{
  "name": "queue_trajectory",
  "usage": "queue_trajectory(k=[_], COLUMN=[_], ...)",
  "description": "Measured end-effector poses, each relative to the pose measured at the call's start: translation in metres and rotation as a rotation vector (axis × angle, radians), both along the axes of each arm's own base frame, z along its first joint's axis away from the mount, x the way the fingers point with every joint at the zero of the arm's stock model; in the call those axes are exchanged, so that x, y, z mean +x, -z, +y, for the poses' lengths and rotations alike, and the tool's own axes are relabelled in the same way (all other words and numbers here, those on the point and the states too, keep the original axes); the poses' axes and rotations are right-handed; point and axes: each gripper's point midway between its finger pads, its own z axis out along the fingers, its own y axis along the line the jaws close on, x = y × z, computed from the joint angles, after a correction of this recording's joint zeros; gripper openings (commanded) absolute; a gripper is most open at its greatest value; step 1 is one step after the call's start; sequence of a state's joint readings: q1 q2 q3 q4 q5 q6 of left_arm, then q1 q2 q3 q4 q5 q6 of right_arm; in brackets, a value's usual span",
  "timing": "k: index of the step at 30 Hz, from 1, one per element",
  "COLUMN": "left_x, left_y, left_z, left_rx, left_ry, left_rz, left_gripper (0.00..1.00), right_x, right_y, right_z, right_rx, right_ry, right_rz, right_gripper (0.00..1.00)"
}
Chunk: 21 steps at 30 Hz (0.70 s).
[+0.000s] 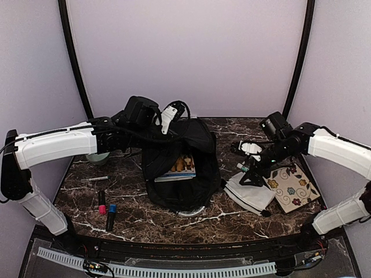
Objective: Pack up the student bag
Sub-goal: Move the pencil case to the corner of the board.
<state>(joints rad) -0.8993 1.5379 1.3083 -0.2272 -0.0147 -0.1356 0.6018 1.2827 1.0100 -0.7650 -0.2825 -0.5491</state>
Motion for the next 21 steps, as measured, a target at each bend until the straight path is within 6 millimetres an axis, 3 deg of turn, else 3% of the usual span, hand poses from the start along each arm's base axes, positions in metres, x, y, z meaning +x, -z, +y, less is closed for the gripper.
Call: queue_trajectory(k=[4, 10, 21], left_x=[0.0, 0.0, 0.001], left_y=[0.001, 0.004, 0.013], left_z=[0.0, 0.0, -0.002], left_rx=[0.001, 0.008, 0.024], left_ry=[-0.002, -0.001, 0.002], left_rz=[0.005, 0.011, 0.024], left_gripper=[0.0, 0.0, 0.0], right_x=[0.019, 0.02, 0.011], right_y=[0.006, 0.034, 0.071], right_z=[-0.04, -0.076, -0.086], right_rx=[-0.014, -0.055, -0.132], right_ry=[0.112, 0.202, 0.24], right_rz=[0.067, 0.247, 0.412], right_gripper=[0.94, 0.8, 0.73])
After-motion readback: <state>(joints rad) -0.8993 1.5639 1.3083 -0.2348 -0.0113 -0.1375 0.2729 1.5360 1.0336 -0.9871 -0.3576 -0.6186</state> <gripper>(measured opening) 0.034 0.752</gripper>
